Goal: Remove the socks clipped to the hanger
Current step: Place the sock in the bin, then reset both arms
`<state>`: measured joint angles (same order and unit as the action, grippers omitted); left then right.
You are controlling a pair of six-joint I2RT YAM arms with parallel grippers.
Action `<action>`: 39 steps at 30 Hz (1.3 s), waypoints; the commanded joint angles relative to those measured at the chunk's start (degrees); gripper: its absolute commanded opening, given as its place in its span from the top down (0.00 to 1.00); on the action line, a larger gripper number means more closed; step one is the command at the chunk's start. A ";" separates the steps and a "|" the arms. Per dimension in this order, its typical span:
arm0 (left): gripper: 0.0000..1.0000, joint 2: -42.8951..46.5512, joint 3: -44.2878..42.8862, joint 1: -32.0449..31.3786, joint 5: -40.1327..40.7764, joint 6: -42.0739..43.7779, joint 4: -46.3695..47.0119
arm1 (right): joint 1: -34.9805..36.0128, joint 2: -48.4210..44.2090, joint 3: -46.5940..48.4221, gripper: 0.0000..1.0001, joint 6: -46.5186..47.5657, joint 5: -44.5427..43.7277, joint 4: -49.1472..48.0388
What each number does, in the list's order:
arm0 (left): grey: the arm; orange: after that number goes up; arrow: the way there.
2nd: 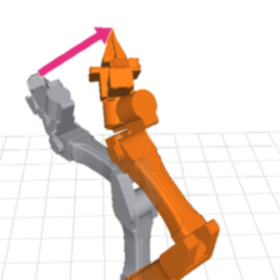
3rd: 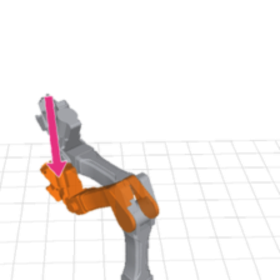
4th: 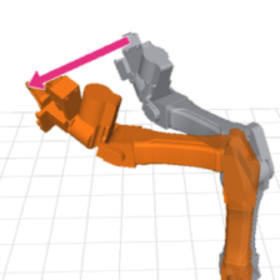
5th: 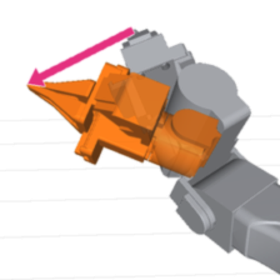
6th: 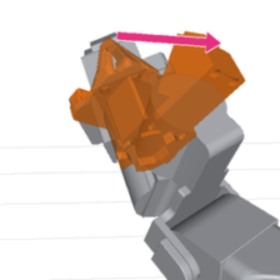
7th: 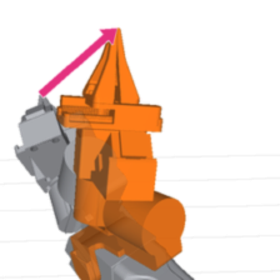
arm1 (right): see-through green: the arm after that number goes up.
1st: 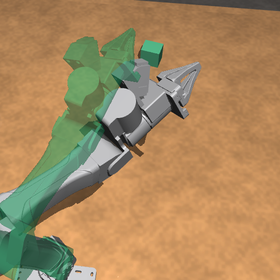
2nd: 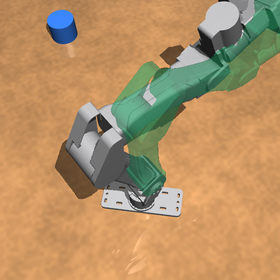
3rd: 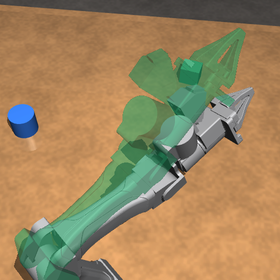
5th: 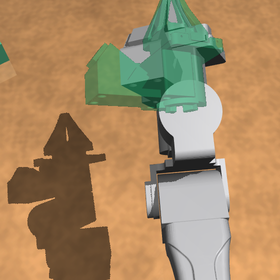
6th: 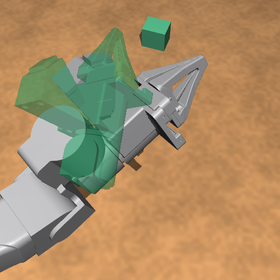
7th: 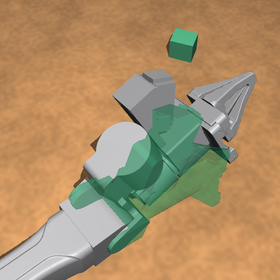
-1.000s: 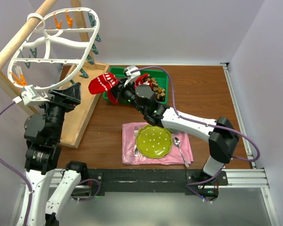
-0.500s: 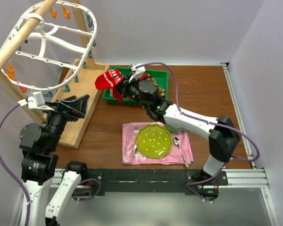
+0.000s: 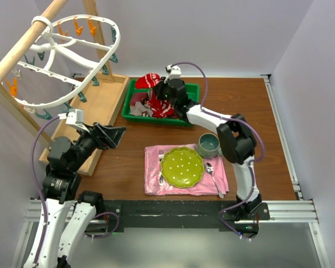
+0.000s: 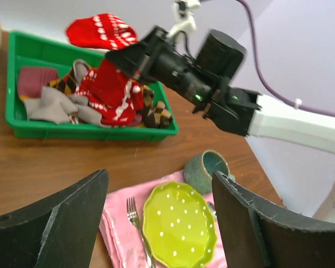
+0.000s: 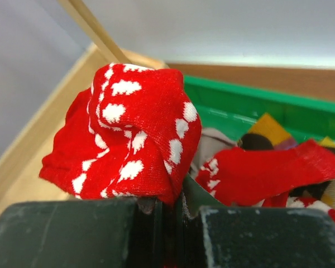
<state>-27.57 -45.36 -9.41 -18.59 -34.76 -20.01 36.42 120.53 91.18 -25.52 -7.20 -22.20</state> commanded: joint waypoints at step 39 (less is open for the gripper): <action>0.16 -24.00 10.30 -33.98 21.73 -3.29 28.18 | -0.92 -38.50 -28.47 0.01 -6.12 1.66 9.62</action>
<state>-46.52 -32.36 -36.86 -6.00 -38.13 1.37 35.62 93.10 70.28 -31.09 -4.99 -11.75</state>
